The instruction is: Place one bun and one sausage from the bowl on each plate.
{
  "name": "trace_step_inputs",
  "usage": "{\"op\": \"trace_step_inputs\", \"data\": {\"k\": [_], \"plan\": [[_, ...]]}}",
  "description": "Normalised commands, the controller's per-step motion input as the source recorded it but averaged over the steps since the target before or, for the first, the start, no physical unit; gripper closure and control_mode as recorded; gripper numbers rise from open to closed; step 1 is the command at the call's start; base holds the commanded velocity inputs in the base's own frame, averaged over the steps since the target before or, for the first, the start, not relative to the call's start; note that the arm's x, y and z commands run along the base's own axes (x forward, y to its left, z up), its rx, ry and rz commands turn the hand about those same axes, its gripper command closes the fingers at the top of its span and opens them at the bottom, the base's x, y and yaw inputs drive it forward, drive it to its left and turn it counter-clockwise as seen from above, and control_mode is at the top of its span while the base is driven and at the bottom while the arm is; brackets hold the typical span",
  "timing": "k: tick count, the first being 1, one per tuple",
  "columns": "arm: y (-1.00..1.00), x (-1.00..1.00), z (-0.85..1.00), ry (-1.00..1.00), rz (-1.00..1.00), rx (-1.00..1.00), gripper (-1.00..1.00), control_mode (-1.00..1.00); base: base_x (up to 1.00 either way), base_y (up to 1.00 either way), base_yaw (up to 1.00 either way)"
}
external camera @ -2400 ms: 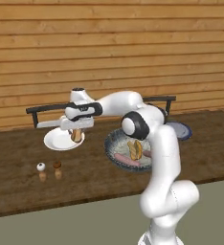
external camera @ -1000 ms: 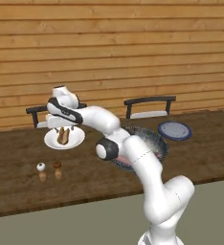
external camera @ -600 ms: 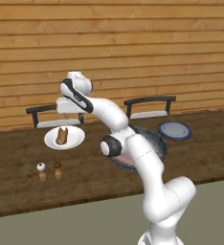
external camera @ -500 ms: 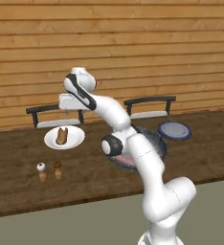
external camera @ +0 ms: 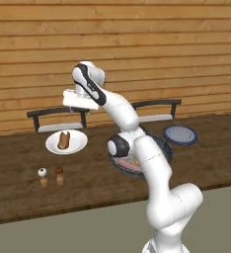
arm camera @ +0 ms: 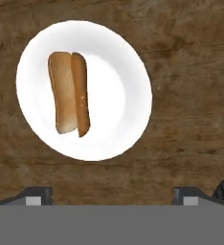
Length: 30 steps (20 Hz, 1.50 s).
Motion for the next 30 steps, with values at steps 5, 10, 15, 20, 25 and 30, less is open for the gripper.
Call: {"op": "trace_step_inputs", "data": {"k": [5, 10, 15, 20, 25, 30], "plan": [[0.13, -0.09, 0.5, 0.76, -0.05, -0.39, -1.0, -1.0, 0.0, 0.0, 0.0], [-0.12, -0.03, 0.76, 0.54, -0.27, -0.13, -1.0, -1.0, 0.0, 0.0, 0.0], [-0.3, -0.09, 0.57, 0.19, -0.21, -0.14, -1.0, -1.0, 0.0, 0.0, 0.0], [-0.51, -0.46, 0.39, -0.26, -0.01, -0.12, -1.0, -1.0, 0.0, 0.0, 0.0], [-0.69, -0.87, 0.11, -0.22, -0.02, -0.03, -1.0, -1.0, 0.0, 0.0, 0.0], [-0.84, -0.95, 0.16, -0.14, -0.03, 0.0, -1.0, -1.0, 0.0, 0.0, 0.0]]}}
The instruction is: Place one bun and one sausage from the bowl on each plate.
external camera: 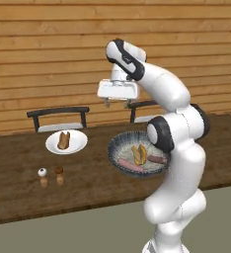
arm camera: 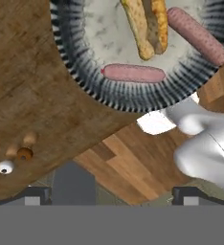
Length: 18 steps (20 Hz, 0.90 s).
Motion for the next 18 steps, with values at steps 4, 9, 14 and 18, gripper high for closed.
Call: {"op": "trace_step_inputs", "data": {"k": [4, 9, 14, 18], "plan": [[-0.59, -0.91, -0.09, -0.17, -0.01, 0.0, -1.0, -1.0, 0.0, 0.0, 0.0], [-0.68, -0.28, -0.18, -0.06, 0.08, 0.0, -1.0, -1.0, 0.0, 0.0, 0.0], [-0.58, -0.03, -0.2, 0.0, 0.14, 0.0, -1.0, -1.0, 0.0, 0.0, 0.0], [-0.19, 0.0, -0.27, 0.0, 0.11, -0.01, -1.0, -1.0, 0.0, 0.0, 0.0]]}}
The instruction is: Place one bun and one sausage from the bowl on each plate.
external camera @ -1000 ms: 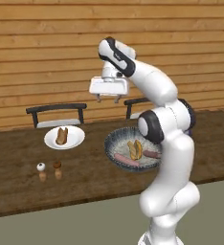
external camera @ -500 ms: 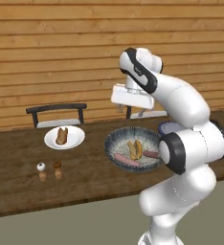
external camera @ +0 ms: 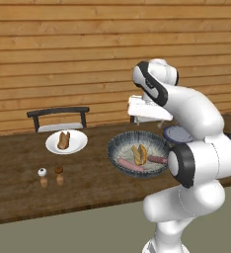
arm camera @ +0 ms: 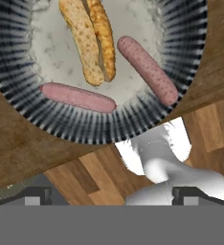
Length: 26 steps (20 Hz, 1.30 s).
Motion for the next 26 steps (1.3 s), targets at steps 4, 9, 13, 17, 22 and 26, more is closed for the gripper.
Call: {"op": "trace_step_inputs", "data": {"k": [4, 9, 13, 17, 22, 26], "plan": [[-0.07, 0.0, -0.18, -0.06, 0.13, 0.0, -1.0, -1.0, 0.0, 0.0, 0.0], [-0.08, 0.01, -0.42, -0.15, 0.1, 0.0, -1.0, -1.0, 0.0, 0.0, 0.0], [-0.05, 0.06, -0.57, -0.14, 0.08, 0.0, -1.0, -1.0, 0.0, 0.0, 0.0], [-0.08, 0.01, -0.56, -0.1, 0.05, 0.0, -1.0, -1.0, 0.0, 0.0, 0.0], [-0.02, 0.27, -0.58, 0.0, 0.04, -0.01, -1.0, -1.0, 0.0, 0.0, 0.0], [-0.05, 0.29, -0.56, 0.0, 0.03, 0.0, -1.0, -1.0, 0.0, 0.0, 0.0]]}}
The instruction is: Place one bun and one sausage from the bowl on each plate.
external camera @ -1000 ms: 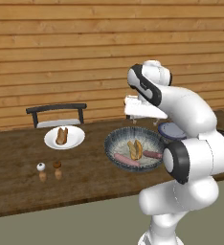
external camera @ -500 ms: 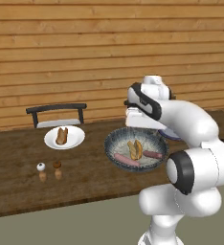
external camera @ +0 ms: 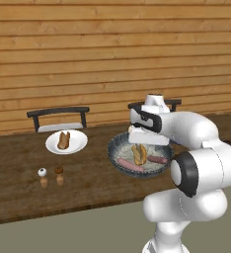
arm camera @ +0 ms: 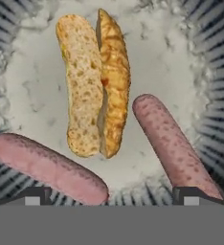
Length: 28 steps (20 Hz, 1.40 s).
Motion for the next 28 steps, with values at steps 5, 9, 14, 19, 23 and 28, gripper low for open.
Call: {"op": "trace_step_inputs", "data": {"k": [5, 9, 14, 19, 23, 28], "plan": [[-0.01, 0.2, -0.4, -0.01, 0.02, 0.0, -1.0, -1.0, 0.0, 0.0, 0.0], [0.0, 0.29, -0.29, -0.05, 0.0, 0.0, -1.0, -1.0, 0.0, 0.0, 0.0], [0.0, 0.18, -0.17, -0.06, 0.0, 0.0, -1.0, -1.0, 0.0, 0.0, 0.0], [0.02, 0.0, -0.16, -0.08, 0.0, 0.0, -1.0, -1.0, 0.0, 0.0, 0.0], [0.07, 0.0, -0.16, -0.02, 0.0, 0.0, -1.0, -1.0, 0.0, 0.0, 0.0], [0.09, 0.0, -0.19, 0.0, 0.0, 0.0, -1.0, -1.0, 0.0, 0.0, 0.0]]}}
